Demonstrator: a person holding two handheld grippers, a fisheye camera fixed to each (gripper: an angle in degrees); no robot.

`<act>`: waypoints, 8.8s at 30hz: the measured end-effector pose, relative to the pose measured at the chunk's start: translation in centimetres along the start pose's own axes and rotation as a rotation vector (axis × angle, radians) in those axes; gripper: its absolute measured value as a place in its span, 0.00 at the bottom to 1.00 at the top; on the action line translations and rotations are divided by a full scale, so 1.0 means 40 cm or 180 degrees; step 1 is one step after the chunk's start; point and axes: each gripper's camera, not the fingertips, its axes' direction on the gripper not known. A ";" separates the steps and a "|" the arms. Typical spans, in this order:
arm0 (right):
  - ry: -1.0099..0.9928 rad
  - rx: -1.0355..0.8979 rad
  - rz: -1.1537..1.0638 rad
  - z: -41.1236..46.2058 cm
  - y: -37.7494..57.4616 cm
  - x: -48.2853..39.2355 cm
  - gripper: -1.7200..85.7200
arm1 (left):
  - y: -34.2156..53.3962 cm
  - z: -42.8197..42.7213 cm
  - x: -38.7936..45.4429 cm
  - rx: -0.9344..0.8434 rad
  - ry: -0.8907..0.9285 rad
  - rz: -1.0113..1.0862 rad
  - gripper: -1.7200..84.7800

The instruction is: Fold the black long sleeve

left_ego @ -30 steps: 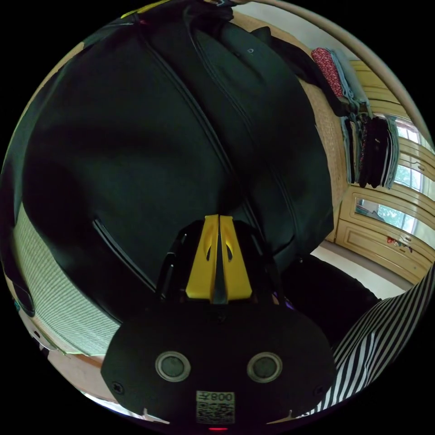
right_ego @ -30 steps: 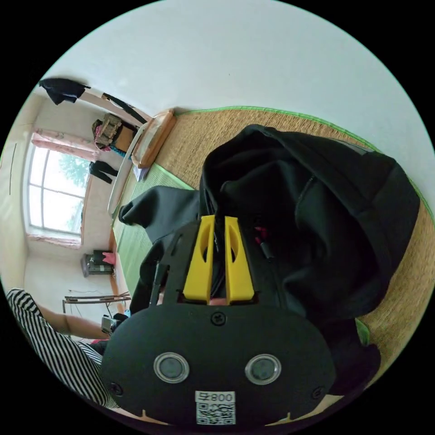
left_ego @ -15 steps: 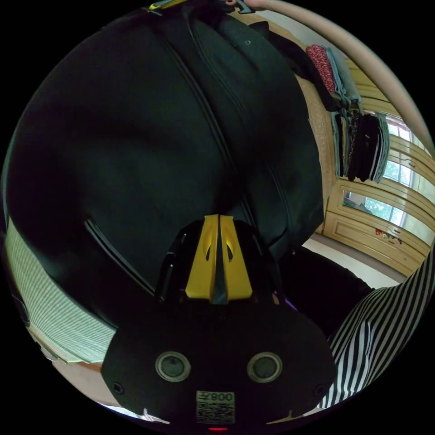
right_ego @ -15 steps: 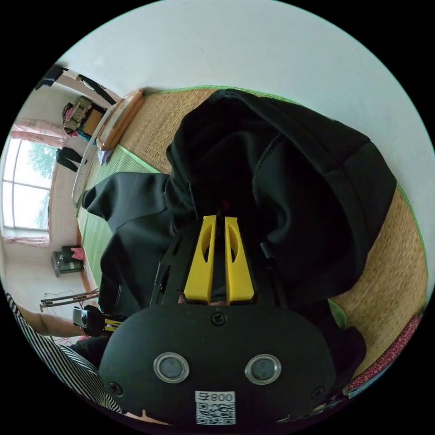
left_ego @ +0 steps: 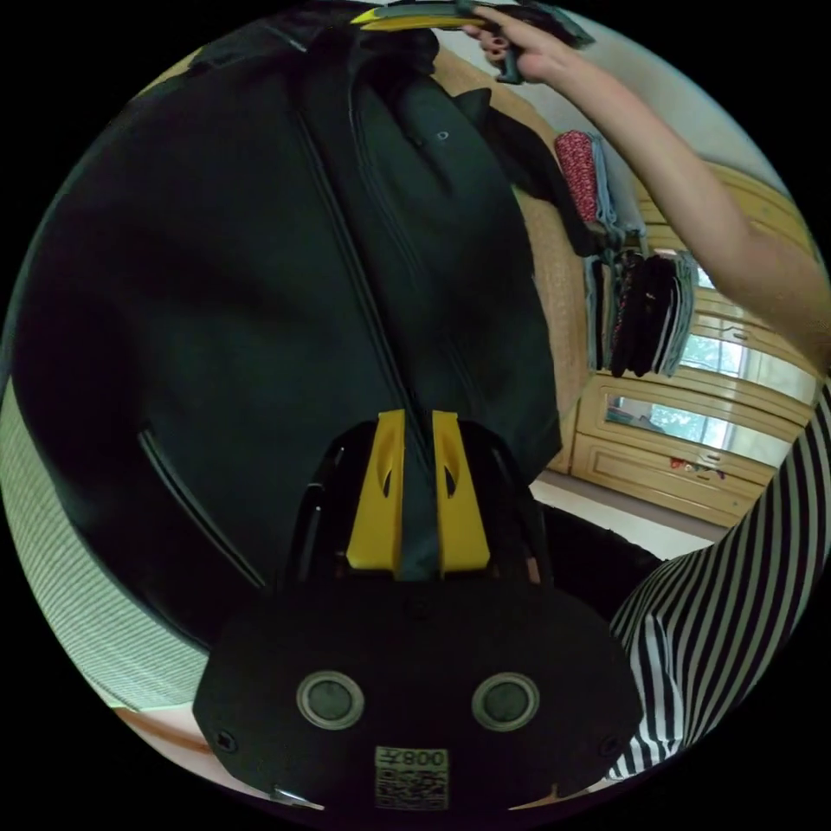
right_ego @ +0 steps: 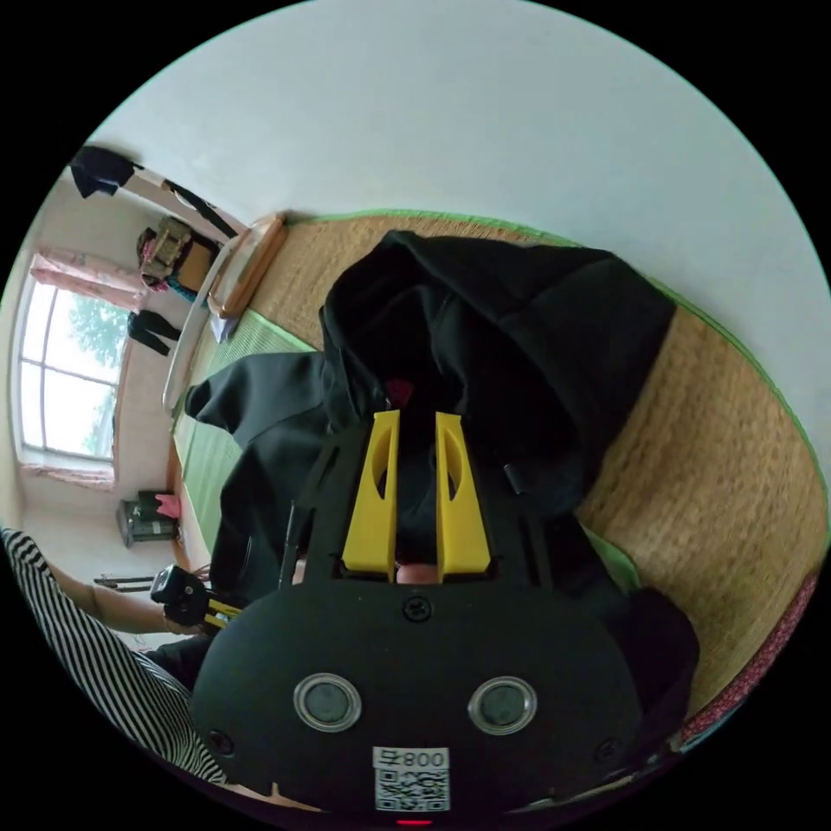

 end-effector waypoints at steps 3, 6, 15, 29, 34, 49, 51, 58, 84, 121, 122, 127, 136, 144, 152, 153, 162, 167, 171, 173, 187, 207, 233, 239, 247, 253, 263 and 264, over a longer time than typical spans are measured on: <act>-0.0048 0.0122 0.0203 -0.085 0.069 0.052 0.12 | -0.003 0.036 -0.014 -0.0128 0.0174 -0.0013 0.10; -0.0098 0.0036 0.0516 -0.112 0.146 0.106 0.12 | 0.003 0.068 -0.021 -0.0260 0.0285 0.0012 0.11; -0.1330 0.0109 0.1284 -0.059 0.227 0.217 0.13 | 0.027 0.126 -0.056 -0.0589 0.0519 -0.0051 0.11; -0.1863 0.0292 0.1502 -0.082 0.200 0.320 0.10 | 0.005 0.148 -0.116 -0.0427 0.1238 -0.0555 0.12; -0.1896 0.0249 0.1507 -0.079 0.200 0.343 0.10 | -0.026 0.159 -0.117 -0.0480 0.1255 -0.0610 0.11; -0.1902 0.0249 0.1400 -0.064 0.184 0.348 0.04 | 0.001 -0.003 -0.103 -0.0312 0.1415 -0.0493 0.05; -0.1887 0.0230 0.1376 -0.058 0.180 0.342 0.04 | 0.011 -0.035 -0.101 -0.0289 0.1406 -0.0506 0.05; -0.2099 0.0427 0.1160 -0.062 0.164 0.292 0.03 | 0.064 -0.182 -0.068 -0.0171 0.1201 -0.0474 0.05; -0.0888 0.0216 0.0929 0.087 0.151 0.136 0.10 | 0.092 -0.399 0.025 -0.0407 0.0794 -0.0938 0.06; 0.0738 -0.0739 -0.0187 0.406 0.456 -0.228 0.02 | -0.219 -1.206 0.530 0.2089 -0.0489 0.0137 0.12; 0.0792 -0.0735 -0.0211 0.409 0.462 -0.234 0.02 | -0.260 -1.240 0.554 0.2149 -0.0593 0.0221 0.12; 0.1363 -0.0540 -0.0335 0.431 0.509 -0.297 0.02 | -0.452 -1.324 0.671 0.1783 -0.1507 0.0544 0.15; 0.1030 -0.0256 0.0015 0.397 0.561 -0.242 0.02 | -0.636 -1.267 0.854 0.0722 -0.2885 0.1119 0.08; 0.0730 -0.0254 0.0127 0.348 0.587 -0.171 0.02 | -0.432 -1.392 1.028 0.1528 -0.2414 0.1583 0.06; -0.0895 0.0659 0.0820 0.130 0.633 0.025 0.02 | -0.183 -1.303 1.071 0.1058 -0.2192 0.1491 0.07; -0.1011 0.0805 0.0850 0.097 0.634 0.049 0.02 | -0.180 -1.285 1.061 0.0950 -0.2195 0.1398 0.07; -0.1554 0.0713 0.0256 0.092 0.520 0.058 0.02 | -0.147 -1.312 0.918 0.1004 -0.1025 0.0501 0.10; -0.1551 0.0393 0.0434 0.158 0.516 0.103 0.02 | -0.118 -1.421 0.814 0.1651 0.0235 0.0175 0.12; -0.1586 0.0164 0.0573 0.187 0.512 0.140 0.02 | -0.157 -1.464 0.771 0.1712 0.0673 0.0299 0.16; -0.1617 0.0249 0.0639 0.169 0.520 0.155 0.02 | -0.192 -1.446 0.773 0.1208 -0.0027 0.0245 0.16; -0.1554 0.1304 0.0252 -0.054 0.422 0.175 0.02 | -0.372 -1.660 0.725 0.2066 -0.0421 0.0641 0.17; -0.1475 0.0373 0.0413 0.147 0.350 0.262 0.02 | -0.385 -1.707 0.585 0.1877 0.0143 0.1356 0.06; -0.2187 0.0368 0.1535 -0.016 0.587 0.448 0.14 | 0.028 -1.518 0.157 0.1699 0.0722 -0.0353 0.16; -0.2470 0.0276 0.1640 0.049 0.587 0.451 0.08 | 0.060 -1.442 -0.028 0.2033 0.1793 -0.1109 0.16; -0.2894 0.0676 0.1056 -0.002 0.480 0.419 0.02 | -0.032 -1.577 -0.113 0.2520 0.1936 -0.0446 0.06; -0.2508 0.0261 0.0657 0.040 0.485 0.358 0.02 | 0.012 -1.609 -0.165 0.2182 0.1094 -0.0225 0.06; -0.2956 0.0603 0.1250 0.116 0.626 0.339 0.05 | 0.219 -1.446 -0.289 0.2066 0.1935 -0.1027 0.17; -0.2947 0.0651 0.1211 0.105 0.621 0.327 0.06 | 0.219 -1.435 -0.285 0.2014 0.1934 -0.1022 0.18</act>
